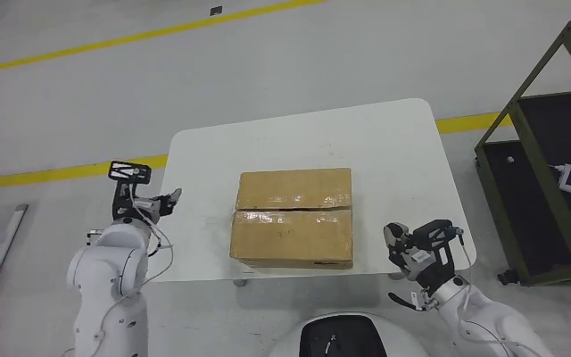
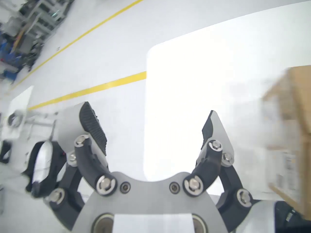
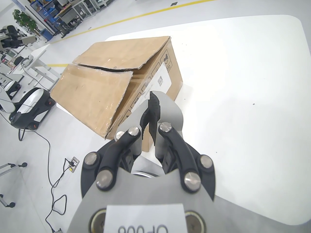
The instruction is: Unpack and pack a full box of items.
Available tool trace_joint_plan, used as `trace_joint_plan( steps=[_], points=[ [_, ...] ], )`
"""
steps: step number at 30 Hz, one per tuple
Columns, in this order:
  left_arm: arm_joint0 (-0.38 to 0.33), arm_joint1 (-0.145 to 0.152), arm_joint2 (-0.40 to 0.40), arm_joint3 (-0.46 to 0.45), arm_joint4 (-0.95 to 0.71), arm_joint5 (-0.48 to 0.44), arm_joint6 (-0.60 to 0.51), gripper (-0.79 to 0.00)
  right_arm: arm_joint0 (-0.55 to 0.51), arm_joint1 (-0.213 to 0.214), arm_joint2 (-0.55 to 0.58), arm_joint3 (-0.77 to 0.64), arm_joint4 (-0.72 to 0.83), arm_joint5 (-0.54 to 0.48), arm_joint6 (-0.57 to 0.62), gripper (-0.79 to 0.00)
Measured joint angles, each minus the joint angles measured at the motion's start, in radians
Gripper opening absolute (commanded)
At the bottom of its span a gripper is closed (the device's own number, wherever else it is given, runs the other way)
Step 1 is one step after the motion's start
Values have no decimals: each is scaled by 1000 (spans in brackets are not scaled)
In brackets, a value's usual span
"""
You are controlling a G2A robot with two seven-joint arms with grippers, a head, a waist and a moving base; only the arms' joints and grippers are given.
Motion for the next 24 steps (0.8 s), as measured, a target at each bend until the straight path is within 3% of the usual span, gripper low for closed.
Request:
trace_joint_plan(
  steps=[6, 12, 18, 24],
  points=[
    [-59, -24, 269, -31, -52, 8, -36, 0, -20, 2, 19, 2, -1, 2, -8, -785],
    [-132, -42, 469, 0, -36, -33, -89, 0, -46, 5, 46, 3, 7, 0, -20, -785],
    [-165, -52, 565, 53, 1, -54, -109, 0, -66, 6, 65, 4, 17, -6, -33, -785],
    [-197, -56, 611, 102, 91, -73, -110, 0, -77, 7, 78, 1, 25, -9, -40, -785]
  ],
)
